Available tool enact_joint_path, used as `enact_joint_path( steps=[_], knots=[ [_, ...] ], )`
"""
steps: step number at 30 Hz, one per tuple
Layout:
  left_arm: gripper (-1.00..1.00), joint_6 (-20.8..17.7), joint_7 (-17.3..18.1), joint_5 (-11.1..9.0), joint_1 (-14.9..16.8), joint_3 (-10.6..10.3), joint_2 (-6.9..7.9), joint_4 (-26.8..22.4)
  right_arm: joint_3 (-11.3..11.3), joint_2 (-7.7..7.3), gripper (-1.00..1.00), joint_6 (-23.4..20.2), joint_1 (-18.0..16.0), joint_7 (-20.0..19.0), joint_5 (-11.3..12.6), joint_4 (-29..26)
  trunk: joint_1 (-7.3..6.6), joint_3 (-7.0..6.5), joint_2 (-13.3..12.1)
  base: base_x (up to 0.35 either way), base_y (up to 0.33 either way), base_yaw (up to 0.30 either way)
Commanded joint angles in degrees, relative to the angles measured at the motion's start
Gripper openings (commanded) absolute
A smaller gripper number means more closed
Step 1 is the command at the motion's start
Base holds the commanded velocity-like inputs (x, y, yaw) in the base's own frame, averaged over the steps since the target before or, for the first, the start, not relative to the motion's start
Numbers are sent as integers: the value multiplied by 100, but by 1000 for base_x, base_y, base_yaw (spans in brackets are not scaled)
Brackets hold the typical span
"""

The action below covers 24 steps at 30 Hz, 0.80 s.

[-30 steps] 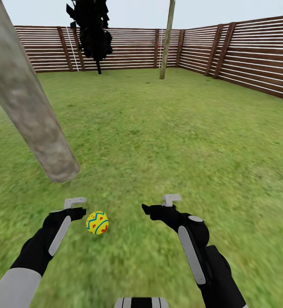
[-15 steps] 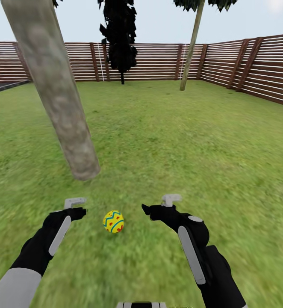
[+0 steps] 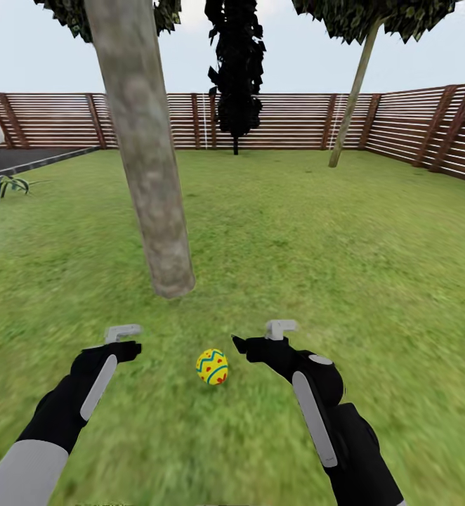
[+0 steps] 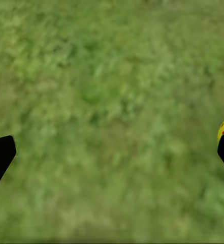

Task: Take the three Easter eggs out of the wicker basket on the lawn in the garden, then place them on the lawn next to a single tree (choose any tree) so that all three eggs are next to the same tree and none are left in the basket.

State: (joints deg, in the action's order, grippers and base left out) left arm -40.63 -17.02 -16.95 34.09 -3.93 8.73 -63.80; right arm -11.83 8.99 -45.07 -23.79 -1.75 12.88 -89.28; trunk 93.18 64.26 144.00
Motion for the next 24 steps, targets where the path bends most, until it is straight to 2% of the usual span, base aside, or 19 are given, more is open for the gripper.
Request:
enact_joint_path(
  steps=[1, 14, 24],
  knots=[
    [100, -15, -58, -61, 5, -20, 6, -4, 5, 3, 100, -28, -2, -18, -12, -5, -3, -18, 0, -2, 0, 290],
    [100, -15, -68, -63, 6, -20, 6, -2, -11, 6, 100, -28, -2, -18, -11, -2, -37, -306, -17, -9, 0, 290],
    [100, -16, -70, -63, 5, -13, 6, -2, -121, 6, 100, -28, -2, -18, -12, -2, -63, -527, -30, -176, 0, 290]
  ],
)
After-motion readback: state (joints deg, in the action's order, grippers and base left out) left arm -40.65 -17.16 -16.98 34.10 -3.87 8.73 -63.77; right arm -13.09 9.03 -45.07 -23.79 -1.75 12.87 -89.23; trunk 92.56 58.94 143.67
